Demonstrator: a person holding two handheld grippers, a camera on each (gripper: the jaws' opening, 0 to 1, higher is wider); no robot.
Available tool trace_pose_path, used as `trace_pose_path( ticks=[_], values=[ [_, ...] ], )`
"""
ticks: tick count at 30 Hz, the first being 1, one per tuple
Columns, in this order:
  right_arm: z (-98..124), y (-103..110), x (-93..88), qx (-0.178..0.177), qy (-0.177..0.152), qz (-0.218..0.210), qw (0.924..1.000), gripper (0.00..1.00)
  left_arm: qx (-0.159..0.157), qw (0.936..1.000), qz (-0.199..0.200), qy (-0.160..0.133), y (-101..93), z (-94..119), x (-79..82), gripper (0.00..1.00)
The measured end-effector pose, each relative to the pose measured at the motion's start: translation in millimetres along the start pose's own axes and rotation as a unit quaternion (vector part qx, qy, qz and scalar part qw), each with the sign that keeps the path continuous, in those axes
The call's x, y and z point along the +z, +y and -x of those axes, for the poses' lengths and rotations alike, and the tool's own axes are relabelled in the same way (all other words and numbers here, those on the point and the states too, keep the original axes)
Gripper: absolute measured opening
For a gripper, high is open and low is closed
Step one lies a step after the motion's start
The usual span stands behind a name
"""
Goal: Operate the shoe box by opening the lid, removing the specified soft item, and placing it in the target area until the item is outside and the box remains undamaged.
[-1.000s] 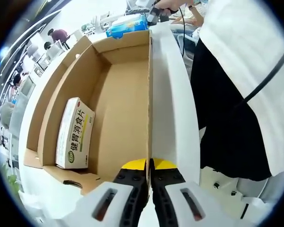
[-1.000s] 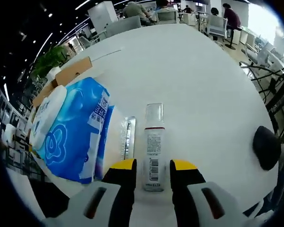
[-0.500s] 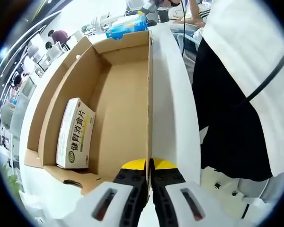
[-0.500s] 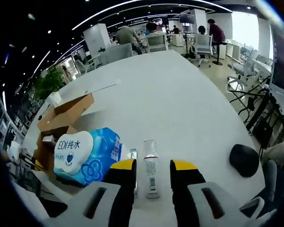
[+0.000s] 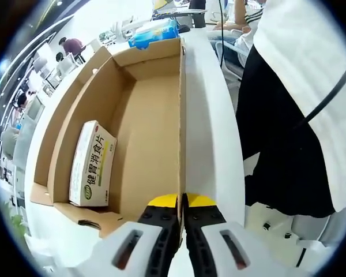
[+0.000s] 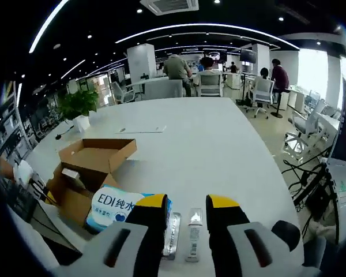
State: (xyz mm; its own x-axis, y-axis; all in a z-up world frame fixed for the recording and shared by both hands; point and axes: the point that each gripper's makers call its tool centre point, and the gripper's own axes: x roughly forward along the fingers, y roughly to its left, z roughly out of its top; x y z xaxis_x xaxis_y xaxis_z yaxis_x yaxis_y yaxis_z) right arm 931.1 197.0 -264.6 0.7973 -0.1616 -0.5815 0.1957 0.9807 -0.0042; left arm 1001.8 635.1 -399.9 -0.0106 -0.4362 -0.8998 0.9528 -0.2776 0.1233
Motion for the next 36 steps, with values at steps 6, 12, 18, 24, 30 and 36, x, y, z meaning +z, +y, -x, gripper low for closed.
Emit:
trace_pose_path(
  ticks=[6,12,18,24,30,36],
  values=[
    [3,9,-13.2,0.005,0.023,0.011,0.9997,0.30,-0.003,1.0000,-0.001,-0.004,0.6,1,0.2,0.02],
    [8,20,-7.9,0.015,0.007,0.023,0.9996,0.38,0.000,1.0000,-0.001,-0.002,0.3,1,0.8,0.02],
    [9,29,10.9,0.014,-0.008,0.046,0.9988,0.50,-0.002,1.0000,-0.001,-0.001,0.7,0,-0.8,0.02],
    [-2,44,26.6,0.032,-0.028,0.035,0.9985,0.51,-0.001,1.0000,0.000,-0.004,0.9,0,-1.1,0.02],
    [-9,70,40.6,0.051,-0.036,0.067,0.9958,0.51,0.001,1.0000,0.000,-0.003,0.9,-1,-1.7,0.02],
    [-15,78,32.9,0.038,0.008,0.159,0.9865,0.36,0.001,1.0000,0.002,-0.002,0.9,-1,-1.5,0.02]
  ],
)
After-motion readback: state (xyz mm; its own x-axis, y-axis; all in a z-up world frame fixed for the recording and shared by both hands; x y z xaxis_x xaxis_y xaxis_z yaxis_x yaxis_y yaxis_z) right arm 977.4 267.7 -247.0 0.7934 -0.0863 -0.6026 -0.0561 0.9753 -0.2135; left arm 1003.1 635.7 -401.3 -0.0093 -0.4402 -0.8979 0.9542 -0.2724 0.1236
